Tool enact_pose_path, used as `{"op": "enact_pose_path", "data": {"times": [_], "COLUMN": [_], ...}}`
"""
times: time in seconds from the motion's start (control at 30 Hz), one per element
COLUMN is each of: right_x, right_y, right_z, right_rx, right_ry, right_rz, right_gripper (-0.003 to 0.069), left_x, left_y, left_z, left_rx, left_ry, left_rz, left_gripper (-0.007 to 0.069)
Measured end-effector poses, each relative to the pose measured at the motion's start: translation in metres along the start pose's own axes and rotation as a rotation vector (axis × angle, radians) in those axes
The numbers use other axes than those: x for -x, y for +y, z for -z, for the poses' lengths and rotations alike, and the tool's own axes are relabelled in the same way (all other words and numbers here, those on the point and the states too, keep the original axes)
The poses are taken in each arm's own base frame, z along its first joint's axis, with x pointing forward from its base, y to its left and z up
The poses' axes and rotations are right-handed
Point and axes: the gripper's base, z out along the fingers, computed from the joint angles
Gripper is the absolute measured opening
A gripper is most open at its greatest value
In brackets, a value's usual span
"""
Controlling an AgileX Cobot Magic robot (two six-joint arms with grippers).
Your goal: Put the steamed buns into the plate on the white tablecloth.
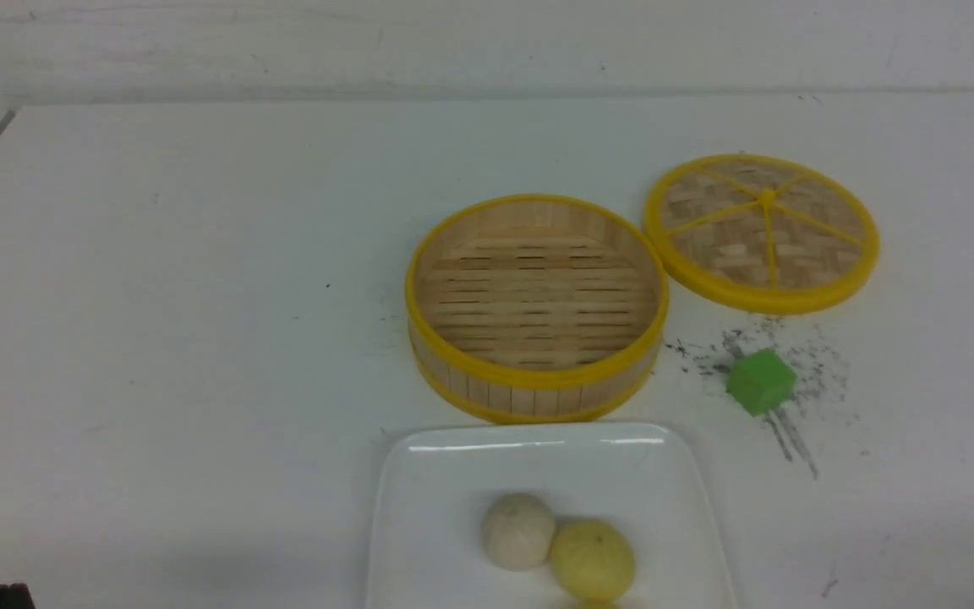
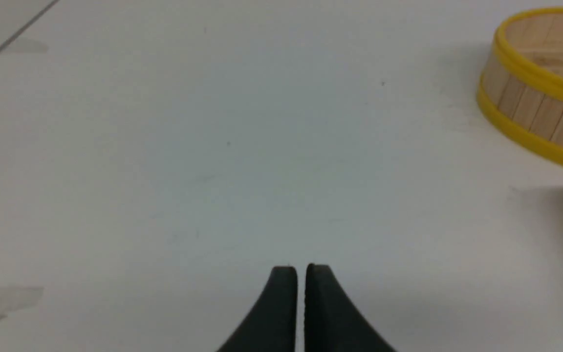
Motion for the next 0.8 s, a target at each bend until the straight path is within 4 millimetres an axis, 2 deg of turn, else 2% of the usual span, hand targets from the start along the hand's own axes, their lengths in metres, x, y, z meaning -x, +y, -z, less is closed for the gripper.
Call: {"op": "enact_pose_path", "data": {"times": [0.23, 0.8], "right_x": [0.0000, 0.0000], "right_y": [0.0000, 0.0001], "right_z": [0.0000, 0.0000], "right_rx": [0.000, 0.001], "right_ry": [0.000, 0.000], "right_rz": [-0.001, -0.002], "right_gripper": [0.0175, 0.0200], "left_x": [-0.0005, -0.0006], "left_y": [0.0042, 0.0043], "left_z": [0.0004, 0.0004], "left_rx": [0.075, 0.077], "left_ry": [0.007, 0.007], "left_rz": [0.038, 0.042], "left_gripper": [0.0055, 0.0074]}}
